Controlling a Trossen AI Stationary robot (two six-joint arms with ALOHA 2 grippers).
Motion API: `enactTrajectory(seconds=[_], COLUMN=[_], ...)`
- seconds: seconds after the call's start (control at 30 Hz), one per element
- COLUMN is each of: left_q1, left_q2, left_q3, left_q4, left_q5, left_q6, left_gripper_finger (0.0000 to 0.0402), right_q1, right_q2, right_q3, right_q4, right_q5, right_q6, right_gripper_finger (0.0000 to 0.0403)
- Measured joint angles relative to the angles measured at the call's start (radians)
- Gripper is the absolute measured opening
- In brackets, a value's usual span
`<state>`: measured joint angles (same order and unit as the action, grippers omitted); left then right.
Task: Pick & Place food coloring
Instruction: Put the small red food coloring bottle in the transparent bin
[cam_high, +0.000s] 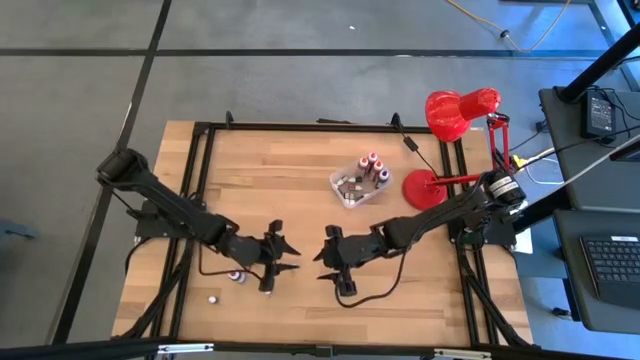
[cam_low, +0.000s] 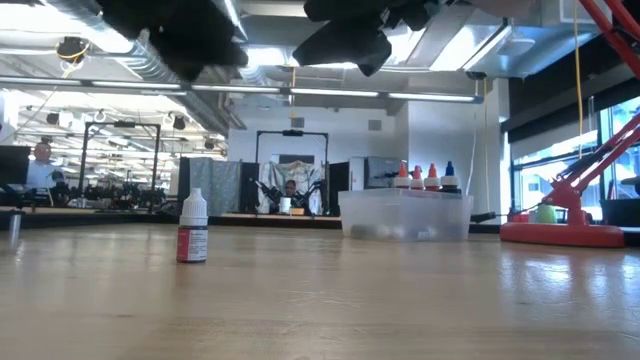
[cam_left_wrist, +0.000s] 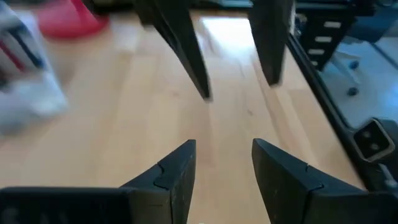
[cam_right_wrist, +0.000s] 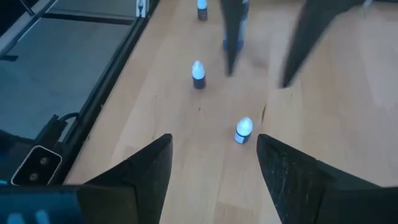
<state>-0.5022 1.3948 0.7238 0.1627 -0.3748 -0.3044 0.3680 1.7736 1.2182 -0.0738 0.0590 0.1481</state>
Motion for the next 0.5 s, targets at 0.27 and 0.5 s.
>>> enactTrajectory(seconds=[0.27, 0.5], left_q1=[0.0, 0.0], left_q2=[0.097, 0.18], left_q3=[0.0, 0.0], left_q4=[-0.001, -0.008], left_q5=[0.113, 0.101], left_q6=[-0.13, -0.061], left_gripper_finger=[0.0151, 0.0151], right_q1=[0.0, -0.001], right_q2=[-0.003, -0.003], right_q3=[0.0, 0.0], right_q4=[-0.01, -0.02], right_q5=[0.0, 0.0], right_q6=[-0.001, 0.0], right_gripper_finger=[0.0236, 0.0236])
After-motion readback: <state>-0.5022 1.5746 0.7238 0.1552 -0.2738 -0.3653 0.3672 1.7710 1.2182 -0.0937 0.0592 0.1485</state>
